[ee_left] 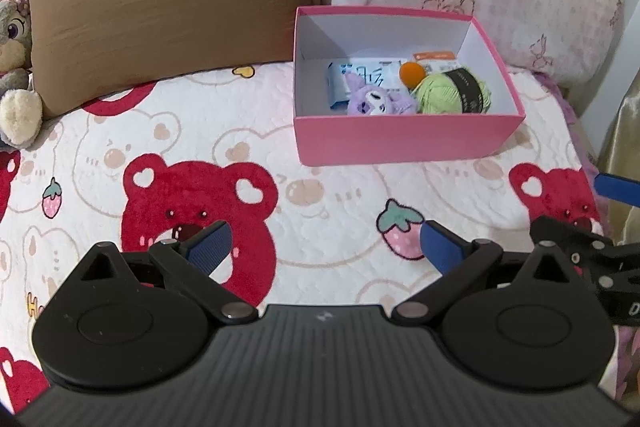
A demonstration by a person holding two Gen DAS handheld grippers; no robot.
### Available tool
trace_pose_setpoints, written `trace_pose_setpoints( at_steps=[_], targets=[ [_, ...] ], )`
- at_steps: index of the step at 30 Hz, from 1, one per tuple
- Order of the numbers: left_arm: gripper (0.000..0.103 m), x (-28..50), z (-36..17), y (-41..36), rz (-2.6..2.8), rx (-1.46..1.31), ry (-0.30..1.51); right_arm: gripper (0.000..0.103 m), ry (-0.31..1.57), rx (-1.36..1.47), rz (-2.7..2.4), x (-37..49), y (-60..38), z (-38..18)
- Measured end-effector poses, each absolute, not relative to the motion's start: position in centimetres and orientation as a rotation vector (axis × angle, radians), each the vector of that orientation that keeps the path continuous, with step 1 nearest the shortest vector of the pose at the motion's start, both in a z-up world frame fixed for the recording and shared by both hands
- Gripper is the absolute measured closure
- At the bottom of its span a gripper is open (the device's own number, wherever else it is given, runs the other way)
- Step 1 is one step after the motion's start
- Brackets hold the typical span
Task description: Organize objects
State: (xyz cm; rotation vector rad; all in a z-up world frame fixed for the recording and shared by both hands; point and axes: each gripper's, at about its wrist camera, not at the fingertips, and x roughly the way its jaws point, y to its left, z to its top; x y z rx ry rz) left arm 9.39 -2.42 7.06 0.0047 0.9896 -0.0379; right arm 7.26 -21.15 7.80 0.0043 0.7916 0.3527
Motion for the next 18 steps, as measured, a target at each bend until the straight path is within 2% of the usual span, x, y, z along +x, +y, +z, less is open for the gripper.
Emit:
trace_pose_setpoints(
  at_steps=[18],
  targets=[
    [0.0, 9.3, 5.7, -1.8, 0.005, 0.006, 1.021, 0.002, 0.835, -0.013, 0.259, 7.1, -21.6, 6.9]
  ],
)
